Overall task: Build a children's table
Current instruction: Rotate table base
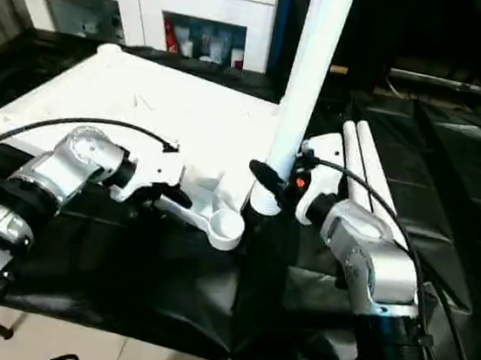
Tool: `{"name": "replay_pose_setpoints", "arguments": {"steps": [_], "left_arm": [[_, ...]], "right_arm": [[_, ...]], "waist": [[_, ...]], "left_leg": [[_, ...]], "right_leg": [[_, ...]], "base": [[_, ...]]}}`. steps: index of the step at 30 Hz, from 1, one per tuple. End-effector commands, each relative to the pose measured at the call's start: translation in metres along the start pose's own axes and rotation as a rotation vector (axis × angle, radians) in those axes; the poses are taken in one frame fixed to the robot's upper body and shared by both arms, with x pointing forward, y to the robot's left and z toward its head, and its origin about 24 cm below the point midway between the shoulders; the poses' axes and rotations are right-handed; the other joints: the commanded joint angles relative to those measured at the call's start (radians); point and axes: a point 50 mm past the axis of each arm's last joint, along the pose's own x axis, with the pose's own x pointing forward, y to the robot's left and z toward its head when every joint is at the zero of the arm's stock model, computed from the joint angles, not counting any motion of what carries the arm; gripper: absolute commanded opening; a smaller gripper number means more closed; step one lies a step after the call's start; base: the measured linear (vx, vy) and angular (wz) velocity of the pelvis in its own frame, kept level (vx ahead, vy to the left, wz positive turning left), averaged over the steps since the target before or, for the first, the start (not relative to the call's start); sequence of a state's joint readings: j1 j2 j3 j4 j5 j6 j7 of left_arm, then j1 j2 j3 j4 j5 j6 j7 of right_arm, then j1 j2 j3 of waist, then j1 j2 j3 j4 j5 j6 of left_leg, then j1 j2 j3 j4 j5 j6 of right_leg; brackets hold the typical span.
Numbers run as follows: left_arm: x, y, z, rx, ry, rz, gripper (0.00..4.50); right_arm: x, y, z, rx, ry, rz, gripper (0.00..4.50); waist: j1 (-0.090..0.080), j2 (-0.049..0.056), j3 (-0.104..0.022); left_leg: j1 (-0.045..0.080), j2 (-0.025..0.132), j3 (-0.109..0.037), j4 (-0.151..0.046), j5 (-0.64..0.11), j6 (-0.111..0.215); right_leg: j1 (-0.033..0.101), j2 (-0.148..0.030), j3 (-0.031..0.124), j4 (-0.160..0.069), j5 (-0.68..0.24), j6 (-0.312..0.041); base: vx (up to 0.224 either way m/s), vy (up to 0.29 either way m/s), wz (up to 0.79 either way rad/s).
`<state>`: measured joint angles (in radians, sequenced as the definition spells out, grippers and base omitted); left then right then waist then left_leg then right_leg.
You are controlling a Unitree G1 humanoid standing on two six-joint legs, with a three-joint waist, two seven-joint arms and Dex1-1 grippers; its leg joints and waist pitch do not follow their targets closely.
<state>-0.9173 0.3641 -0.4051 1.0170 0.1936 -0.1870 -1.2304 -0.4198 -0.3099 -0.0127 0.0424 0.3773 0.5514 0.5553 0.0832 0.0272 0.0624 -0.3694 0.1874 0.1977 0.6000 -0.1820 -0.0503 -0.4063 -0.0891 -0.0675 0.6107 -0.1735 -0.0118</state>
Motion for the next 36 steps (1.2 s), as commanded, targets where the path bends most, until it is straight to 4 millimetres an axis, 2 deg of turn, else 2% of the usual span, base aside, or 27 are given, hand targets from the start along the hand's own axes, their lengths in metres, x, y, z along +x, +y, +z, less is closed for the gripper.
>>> {"name": "replay_pose_setpoints", "arguments": {"steps": [1,4,6,9,10,12,17,22,24,28,31,33,34,35,36], "left_arm": [[0.000,0.004,0.002,0.023,0.023,0.038,2.20],[0.000,0.005,0.001,0.017,0.023,0.052,2.16],[0.000,0.006,0.000,0.011,0.026,0.051,1.82],[-0.001,0.006,-0.001,0.011,0.033,0.051,1.66],[-0.001,0.006,-0.002,0.010,0.033,0.051,1.40],[-0.002,0.007,-0.004,-0.014,0.031,0.054,1.31],[-0.003,0.004,-0.011,-0.098,0.050,0.026,0.90],[-0.004,0.002,-0.018,-0.144,0.087,0.014,0.64],[-0.002,-0.004,-0.028,-0.199,0.131,-0.006,0.52],[0.001,-0.007,-0.034,-0.273,0.150,0.006,0.34],[0.005,-0.008,-0.037,-0.363,0.140,0.060,0.25],[0.011,-0.006,-0.037,-0.491,0.099,0.158,0.18],[0.011,-0.006,-0.037,-0.491,0.099,0.158,0.16],[0.016,-0.004,-0.033,-0.537,0.059,0.203,0.13],[0.016,-0.004,-0.033,-0.537,0.059,0.203,0.12]], "right_arm": [[-0.004,0.001,0.005,-0.020,-0.022,-0.001,1.93],[-0.004,0.001,0.005,-0.022,-0.020,0.001,1.93],[-0.004,0.001,0.005,-0.023,-0.019,0.002,1.93],[-0.004,0.001,0.005,-0.023,-0.020,0.003,1.93],[-0.003,0.001,0.005,-0.023,-0.020,0.003,1.93],[-0.003,0.001,0.005,-0.024,-0.020,0.005,1.93],[-0.002,0.003,0.004,-0.021,-0.019,0.010,1.93],[-0.001,0.003,0.002,-0.010,-0.013,0.008,1.93],[0.000,0.004,0.000,0.002,-0.002,0.005,1.93],[0.002,0.004,-0.001,0.007,0.005,-0.004,1.93],[0.005,0.004,-0.003,-0.007,0.010,-0.020,1.93],[0.008,0.005,-0.004,-0.056,-0.009,-0.034,1.93],[0.008,0.005,-0.004,-0.056,-0.009,-0.034,1.93],[0.010,0.006,-0.005,-0.081,-0.016,-0.043,1.93],[0.010,0.006,-0.005,-0.081,-0.016,-0.043,1.92]], "waist": [[-0.005,0.002,-0.080],[-0.004,0.003,-0.081],[-0.003,0.002,-0.081],[-0.003,0.003,-0.079],[-0.003,0.003,-0.079],[-0.003,-0.001,-0.078],[-0.003,0.001,-0.078],[-0.010,-0.001,-0.079],[-0.020,-0.004,-0.076],[-0.030,-0.003,-0.071],[-0.036,-0.005,-0.070],[-0.039,-0.006,-0.071],[-0.042,-0.005,-0.071],[-0.042,-0.019,-0.072],[-0.040,-0.014,-0.071]], "left_leg": [[0.015,0.035,-0.022,-0.069,-0.208,-0.013],[0.014,0.035,-0.021,-0.068,-0.186,-0.003],[0.014,0.034,-0.021,-0.068,-0.189,0.001],[0.016,0.035,-0.021,-0.069,-0.208,-0.004],[0.017,0.035,-0.022,-0.070,-0.210,-0.005],[0.016,0.035,-0.021,-0.070,-0.210,-0.005],[0.016,0.036,-0.022,-0.070,-0.201,-0.004],[0.012,0.035,-0.022,-0.070,-0.188,0.003],[0.010,0.032,-0.022,-0.070,-0.197,0.009],[0.013,0.031,-0.023,-0.072,-0.230,0.005],[0.014,0.030,-0.023,-0.072,-0.238,0.003],[0.013,0.030,-0.024,-0.071,-0.236,0.005],[0.012,0.031,-0.023,-0.070,-0.238,0.002],[0.012,0.032,-0.022,-0.068,-0.235,0.008],[0.009,0.028,-0.023,-0.068,-0.220,0.018]], "right_leg": [[0.058,-0.057,0.046,-0.072,-0.171,-0.215],[0.059,-0.057,0.046,-0.068,-0.135,-0.227],[0.059,-0.057,0.045,-0.070,-0.139,-0.232],[0.058,-0.058,0.045,-0.073,-0.172,-0.228],[0.057,-0.059,0.045,-0.073,-0.177,-0.227],[0.057,-0.058,0.045,-0.075,-0.182,-0.224],[0.057,-0.060,0.046,-0.071,-0.170,-0.230],[0.061,-0.061,0.045,-0.069,-0.150,-0.240],[0.062,-0.061,0.044,-0.074,-0.184,-0.237],[0.059,-0.061,0.043,-0.084,-0.269,-0.222],[0.057,-0.060,0.042,-0.089,-0.310,-0.213],[0.057,-0.060,0.042,-0.090,-0.321,-0.208],[0.056,-0.061,0.042,-0.086,-0.313,-0.213],[0.056,-0.061,0.042,-0.089,-0.313,-0.213],[0.058,-0.060,0.041,-0.090,-0.318,-0.211]], "base": [[0.000,0.000,0.00],[0.000,0.000,0.00],[0.000,0.000,0.00],[0.000,0.000,0.00],[0.000,0.000,0.00],[0.000,0.000,0.00],[0.000,0.000,0.00],[0.000,0.000,0.00],[0.000,0.000,0.00],[0.000,0.000,0.00],[0.000,0.000,0.00],[0.000,0.000,0.00],[0.000,0.000,0.00],[0.000,0.000,0.00],[0.000,0.000,0.00]]}}
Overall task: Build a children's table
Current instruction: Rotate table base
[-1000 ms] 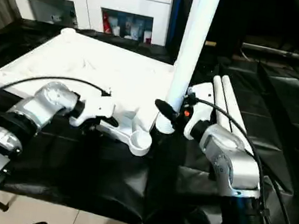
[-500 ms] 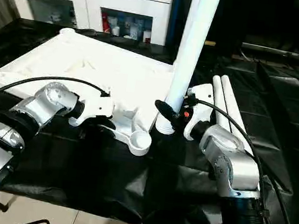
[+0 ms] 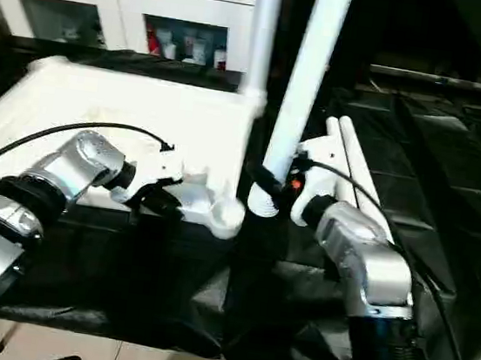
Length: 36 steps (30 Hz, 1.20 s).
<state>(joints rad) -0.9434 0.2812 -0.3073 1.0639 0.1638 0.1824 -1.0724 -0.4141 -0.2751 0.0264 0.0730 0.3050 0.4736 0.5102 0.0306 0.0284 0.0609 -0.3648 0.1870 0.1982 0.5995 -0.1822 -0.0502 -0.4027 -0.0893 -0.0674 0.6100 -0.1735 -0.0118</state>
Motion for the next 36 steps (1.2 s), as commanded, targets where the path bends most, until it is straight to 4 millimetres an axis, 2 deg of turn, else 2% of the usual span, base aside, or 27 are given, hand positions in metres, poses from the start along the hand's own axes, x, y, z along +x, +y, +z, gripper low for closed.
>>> {"name": "replay_pose_setpoints", "arguments": {"steps": [1,2,4,5,6,8,9,14,23,26,27,30,32,36], "left_arm": [[0.005,-0.002,-0.027,-0.158,0.031,0.067,0.12],[0.013,-0.009,-0.021,-0.167,-0.046,0.070,0.10],[0.017,-0.013,-0.017,-0.143,-0.084,0.062,0.06],[0.018,-0.015,-0.016,-0.132,-0.096,0.057,0.02],[0.020,-0.017,-0.017,-0.098,-0.103,0.053,0.00],[0.021,-0.021,-0.018,-0.039,-0.118,0.047,0.00],[0.022,-0.025,-0.018,0.013,-0.139,0.032,0.00],[0.019,-0.030,-0.019,0.061,-0.146,0.015,0.00],[0.011,-0.035,-0.025,0.165,-0.150,-0.021,0.00],[0.008,-0.039,-0.025,0.178,-0.179,-0.063,0.00],[0.007,-0.041,-0.025,0.181,-0.191,-0.086,0.00],[0.006,-0.041,-0.025,0.182,-0.197,-0.091,0.00],[0.006,-0.041,-0.025,0.187,-0.199,-0.084,0.00],[0.007,-0.040,-0.026,0.188,-0.194,-0.074,0.00]], "right_arm": [[0.002,0.001,0.002,-0.027,-0.015,-0.004,1.92],[0.005,0.002,0.000,-0.022,-0.016,-0.005,1.91],[0.006,0.002,-0.001,-0.008,-0.013,-0.003,1.91],[0.007,0.002,0.000,-0.001,-0.014,0.000,1.91],[0.007,0.002,0.001,0.009,-0.019,0.002,1.91],[0.008,0.001,0.002,0.022,-0.026,0.005,1.91],[0.008,0.000,0.004,0.030,-0.033,0.009,1.91],[0.007,-0.001,0.004,0.031,-0.041,0.013,1.91],[0.006,0.000,0.003,0.039,-0.044,0.020,1.91],[0.007,0.003,0.002,0.054,-0.032,0.053,1.91],[0.008,0.006,0.000,0.048,-0.016,0.081,1.91],[0.011,0.010,-0.002,0.037,0.001,0.109,1.91],[0.013,0.011,-0.004,0.036,0.009,0.117,1.91],[0.028,0.013,-0.006,0.041,0.020,0.118,1.91]], "waist": [[0.013,-0.013,-0.070],[0.010,-0.025,-0.070],[0.013,-0.017,-0.073],[0.016,-0.022,-0.077],[0.017,-0.019,-0.074],[0.017,-0.026,-0.072],[0.019,-0.023,-0.070],[0.021,-0.024,-0.067],[0.029,-0.025,-0.071],[0.028,-0.025,-0.070],[0.027,-0.029,-0.069],[0.028,-0.024,-0.069],[0.029,-0.028,-0.068],[0.026,-0.025,-0.068]], "left_leg": [[0.005,0.028,-0.023,-0.067,-0.215,0.022],[0.002,0.032,-0.022,-0.066,-0.204,0.032],[0.004,0.031,-0.020,-0.064,-0.188,0.048],[0.003,0.033,-0.021,-0.063,-0.166,0.056],[0.004,0.035,-0.021,-0.066,-0.170,0.060],[0.003,0.034,-0.020,-0.067,-0.185,0.058],[0.004,0.036,-0.023,-0.070,-0.203,0.053],[0.009,0.040,-0.022,-0.075,-0.231,0.027],[0.005,0.039,-0.021,-0.075,-0.183,0.026],[0.006,0.040,-0.020,-0.075,-0.188,0.025],[0.007,0.040,-0.020,-0.076,-0.194,0.025],[0.009,0.041,-0.019,-0.076,-0.201,0.019],[0.008,0.041,-0.020,-0.077,-0.202,0.017],[0.009,0.039,-0.020,-0.076,-0.208,0.007]], "right_leg": [[0.054,-0.060,0.041,-0.090,-0.320,-0.208],[0.054,-0.060,0.041,-0.087,-0.299,-0.218],[0.051,-0.059,0.041,-0.087,-0.283,-0.224],[0.052,-0.058,0.043,-0.080,-0.240,-0.231],[0.049,-0.056,0.041,-0.082,-0.228,-0.231],[0.050,-0.055,0.041,-0.084,-0.242,-0.223],[0.050,-0.059,0.042,-0.087,-0.282,-0.207],[0.042,-0.059,0.045,-0.091,-0.340,-0.175],[0.046,-0.060,0.047,-0.078,-0.257,-0.183],[0.045,-0.061,0.048,-0.078,-0.264,-0.187],[0.043,-0.060,0.048,-0.080,-0.273,-0.187],[0.040,-0.060,0.049,-0.079,-0.277,-0.187],[0.041,-0.061,0.049,-0.079,-0.281,-0.186],[0.039,-0.062,0.049,-0.080,-0.297,-0.187]], "base": [[0.000,0.000,0.00],[0.000,0.000,0.00],[0.000,0.000,0.00],[0.000,0.000,0.00],[0.000,0.000,0.00],[0.000,0.000,0.00],[0.000,0.000,0.00],[0.000,0.000,0.00],[0.000,0.000,0.00],[0.000,0.000,0.00],[0.000,0.000,0.00],[0.000,0.000,0.00],[0.000,0.000,0.00],[0.000,0.000,0.00]]}}
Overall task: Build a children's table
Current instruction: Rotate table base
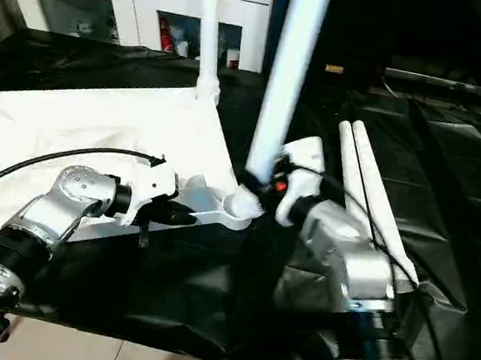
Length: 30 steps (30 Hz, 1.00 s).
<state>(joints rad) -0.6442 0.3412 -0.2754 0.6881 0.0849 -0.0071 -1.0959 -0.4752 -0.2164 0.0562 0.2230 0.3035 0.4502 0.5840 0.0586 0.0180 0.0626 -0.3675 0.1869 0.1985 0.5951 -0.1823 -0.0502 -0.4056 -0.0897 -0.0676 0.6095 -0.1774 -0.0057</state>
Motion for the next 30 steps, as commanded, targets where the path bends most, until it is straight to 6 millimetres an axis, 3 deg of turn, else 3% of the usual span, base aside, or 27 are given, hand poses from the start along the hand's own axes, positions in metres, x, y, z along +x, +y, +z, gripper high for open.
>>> {"name": "replay_pose_setpoints", "arguments": {"steps": [1,4,6,7,9,18,21,29,30], "left_arm": [[0.007,-0.007,-0.006,0.005,0.028,-0.042,0.00],[0.007,-0.005,-0.005,-0.003,0.023,-0.034,0.00],[0.006,-0.005,-0.004,-0.004,0.020,-0.032,0.00],[0.006,-0.004,-0.004,-0.003,0.020,-0.031,0.00],[0.005,-0.003,-0.004,0.001,0.023,-0.025,0.00],[0.004,0.001,-0.004,0.002,0.032,-0.005,0.00],[0.005,0.002,-0.003,0.005,0.031,0.003,0.00],[0.007,0.004,-0.001,0.006,0.026,0.012,0.00],[0.007,0.005,-0.001,0.006,0.026,0.011,0.00]], "right_arm": [[0.010,0.002,0.006,-0.031,0.003,0.011,1.91],[0.012,0.000,0.002,-0.053,0.029,-0.003,1.91],[0.013,-0.001,0.001,-0.048,0.029,-0.003,1.91],[0.013,-0.002,0.000,-0.046,0.032,-0.002,1.91],[0.016,-0.004,-0.004,-0.034,0.046,0.001,1.91],[0.019,-0.007,-0.022,0.023,0.063,0.017,1.91],[0.017,-0.009,-0.029,0.054,0.042,0.016,1.91],[0.006,-0.009,-0.049,0.136,-0.135,-0.011,1.91],[0.005,-0.008,-0.052,0.132,-0.138,-0.009,1.91]], "waist": [[-0.004,-0.024,-0.071],[0.001,-0.017,-0.071],[0.001,-0.019,-0.071],[0.001,-0.026,-0.071],[0.002,-0.019,-0.071],[-0.002,-0.020,-0.071],[-0.002,-0.021,-0.071],[-0.001,-0.008,-0.072],[-0.001,-0.011,-0.071]], "left_leg": [[0.011,0.040,-0.019,-0.072,-0.206,0.007],[0.013,0.041,-0.019,-0.072,-0.186,0.007],[0.012,0.041,-0.018,-0.071,-0.182,0.011],[0.011,0.041,-0.017,-0.071,-0.182,0.014],[0.011,0.040,-0.018,-0.071,-0.190,0.014],[0.013,0.041,-0.019,-0.073,-0.222,0.004],[0.016,0.042,-0.021,-0.074,-0.246,-0.001],[0.016,0.043,-0.022,-0.076,-0.269,0.003],[0.016,0.043,-0.022,-0.077,-0.279,0.003]], "right_leg": [[0.043,-0.061,0.049,-0.080,-0.292,-0.193],[0.043,-0.060,0.051,-0.076,-0.262,-0.196],[0.045,-0.060,0.051,-0.073,-0.239,-0.201],[0.045,-0.060,0.050,-0.073,-0.241,-0.200],[0.045,-0.063,0.050,-0.075,-0.266,-0.198],[0.043,-0.063,0.050,-0.078,-0.274,-0.201],[0.043,-0.064,0.050,-0.082,-0.308,-0.195],[0.042,-0.064,0.048,-0.083,-0.285,-0.214],[0.042,-0.063,0.048,-0.085,-0.294,-0.213]], "base": [[0.000,0.000,0.00],[0.000,0.000,0.00],[0.000,0.000,0.00],[0.000,0.000,0.00],[0.000,0.000,0.00],[0.000,0.000,0.00],[0.000,0.000,0.00],[0.000,0.000,0.00],[0.000,0.000,0.00]]}}
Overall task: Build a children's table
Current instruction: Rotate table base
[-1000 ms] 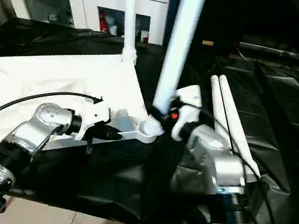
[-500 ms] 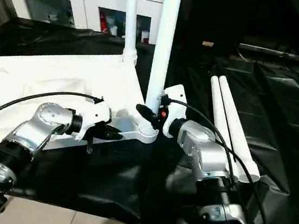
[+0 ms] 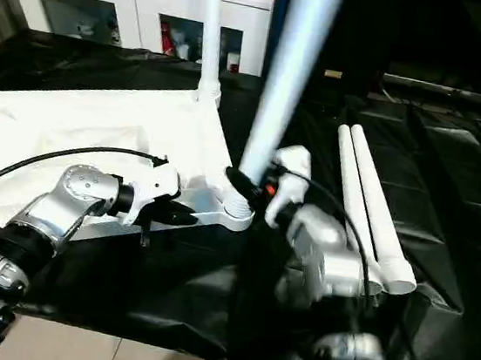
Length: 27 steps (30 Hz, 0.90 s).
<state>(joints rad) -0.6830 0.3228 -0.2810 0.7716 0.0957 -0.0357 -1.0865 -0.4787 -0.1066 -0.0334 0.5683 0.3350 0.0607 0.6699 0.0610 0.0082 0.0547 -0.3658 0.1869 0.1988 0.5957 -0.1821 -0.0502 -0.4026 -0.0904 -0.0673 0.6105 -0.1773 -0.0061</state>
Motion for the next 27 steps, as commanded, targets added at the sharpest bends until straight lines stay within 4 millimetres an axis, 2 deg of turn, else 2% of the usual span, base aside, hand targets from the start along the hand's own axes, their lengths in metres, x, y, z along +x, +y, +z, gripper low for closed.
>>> {"name": "replay_pose_setpoints", "arguments": {"steps": [1,3,4,5,6,8,14,15,16,17,18,19,20,22,24,27], "left_arm": [[0.002,0.001,0.000,0.014,0.014,0.014,0.00],[0.002,0.002,0.000,0.015,0.014,0.014,0.00],[0.002,0.002,0.000,0.016,0.016,0.014,0.00],[0.002,0.002,0.000,0.018,0.017,0.014,0.00],[0.001,0.002,0.000,0.019,0.019,0.014,0.00],[0.001,0.003,0.000,0.024,0.025,0.014,0.00],[-0.001,0.005,-0.001,0.035,0.041,0.012,0.00],[-0.002,0.005,-0.001,0.037,0.044,0.012,0.00],[-0.002,0.005,-0.001,0.039,0.047,0.011,0.00],[-0.003,0.006,-0.002,0.044,0.052,0.009,0.00],[-0.003,0.006,-0.002,0.051,0.058,0.008,0.00],[-0.004,0.006,-0.003,0.057,0.063,0.007,0.00],[-0.003,0.006,-0.003,0.061,0.065,0.006,0.00],[-0.003,0.006,-0.003,0.062,0.066,0.005,0.00],[-0.003,0.005,-0.003,0.065,0.064,0.001,0.00],[-0.002,0.003,-0.003,0.068,0.062,-0.006,0.00]], "right_arm": [[-0.007,0.001,-0.019,0.003,0.042,0.001,1.91],[-0.009,0.003,-0.023,-0.011,0.042,0.006,1.91],[-0.010,0.005,-0.026,-0.027,0.041,0.006,1.91],[-0.011,0.007,-0.030,-0.047,0.040,0.007,1.91],[-0.012,0.008,-0.032,-0.059,0.039,0.007,1.91],[-0.013,0.010,-0.036,-0.084,0.032,0.003,1.91],[-0.011,0.014,-0.045,-0.133,0.088,0.046,1.91],[-0.010,0.015,-0.044,-0.140,0.100,0.062,1.91],[-0.009,0.015,-0.043,-0.142,0.108,0.073,1.91],[-0.007,0.015,-0.042,-0.142,0.123,0.086,1.91],[-0.005,0.015,-0.040,-0.146,0.139,0.111,1.91],[-0.003,0.015,-0.039,-0.148,0.152,0.129,1.91],[-0.001,0.015,-0.038,-0.150,0.171,0.149,1.91],[-0.001,0.014,-0.037,-0.153,0.181,0.162,1.91],[0.001,0.013,-0.036,-0.162,0.220,0.202,1.91],[-0.002,0.012,-0.039,-0.165,0.302,0.274,1.91]], "waist": [[-0.003,0.000,-0.064],[-0.003,0.004,-0.063],[-0.004,0.002,-0.063],[-0.002,0.008,-0.064],[-0.004,0.005,-0.063],[-0.004,0.010,-0.063],[-0.007,0.010,-0.059],[-0.008,0.010,-0.058],[-0.009,0.004,-0.059],[-0.008,0.005,-0.059],[-0.010,0.000,-0.059],[-0.009,0.002,-0.059],[-0.013,-0.003,-0.058],[-0.011,0.002,-0.057],[-0.014,-0.005,-0.058],[-0.014,-0.007,-0.058]], "left_leg": [[0.015,0.044,-0.023,-0.078,-0.284,0.003],[0.015,0.044,-0.024,-0.080,-0.294,0.001],[0.015,0.044,-0.025,-0.080,-0.295,0.001],[0.016,0.044,-0.024,-0.081,-0.302,-0.001],[0.014,0.044,-0.025,-0.082,-0.308,-0.002],[0.014,0.044,-0.025,-0.082,-0.316,0.000],[0.015,0.044,-0.029,-0.086,-0.353,-0.002],[0.016,0.044,-0.030,-0.087,-0.362,-0.005],[0.016,0.044,-0.029,-0.087,-0.365,-0.003],[0.017,0.045,-0.030,-0.086,-0.363,-0.001],[0.013,0.045,-0.029,-0.087,-0.355,0.003],[0.015,0.044,-0.030,-0.086,-0.355,0.004],[0.014,0.044,-0.029,-0.086,-0.357,0.007],[0.017,0.047,-0.030,-0.086,-0.362,0.003],[0.015,0.046,-0.030,-0.086,-0.364,0.001],[0.016,0.047,-0.028,-0.085,-0.350,0.006]], "right_leg": [[0.039,-0.063,0.048,-0.085,-0.297,-0.213],[0.039,-0.062,0.047,-0.087,-0.306,-0.211],[0.039,-0.061,0.047,-0.087,-0.305,-0.211],[0.037,-0.062,0.048,-0.088,-0.302,-0.212],[0.039,-0.062,0.047,-0.087,-0.300,-0.213],[0.038,-0.062,0.047,-0.088,-0.306,-0.215],[0.038,-0.061,0.046,-0.093,-0.356,-0.207],[0.037,-0.061,0.046,-0.094,-0.366,-0.204],[0.037,-0.061,0.047,-0.095,-0.373,-0.202],[0.037,-0.064,0.047,-0.095,-0.382,-0.201],[0.038,-0.062,0.047,-0.095,-0.380,-0.199],[0.036,-0.062,0.047,-0.095,-0.384,-0.199],[0.035,-0.062,0.047,-0.096,-0.394,-0.198],[0.032,-0.064,0.048,-0.098,-0.404,-0.196],[0.034,-0.064,0.048,-0.096,-0.408,-0.196],[0.033,-0.063,0.049,-0.095,-0.393,-0.200]], "base": [[0.000,0.000,0.00],[0.000,0.000,0.00],[0.000,0.000,0.00],[0.000,0.000,0.00],[0.000,0.000,0.00],[0.000,0.000,0.00],[0.000,0.000,0.00],[0.000,0.000,0.00],[0.000,0.000,0.00],[0.000,0.000,0.00],[0.000,0.000,0.00],[0.000,0.000,0.00],[0.000,0.000,0.00],[0.000,0.000,0.00],[0.000,0.000,0.00],[0.000,0.000,0.00]]}}
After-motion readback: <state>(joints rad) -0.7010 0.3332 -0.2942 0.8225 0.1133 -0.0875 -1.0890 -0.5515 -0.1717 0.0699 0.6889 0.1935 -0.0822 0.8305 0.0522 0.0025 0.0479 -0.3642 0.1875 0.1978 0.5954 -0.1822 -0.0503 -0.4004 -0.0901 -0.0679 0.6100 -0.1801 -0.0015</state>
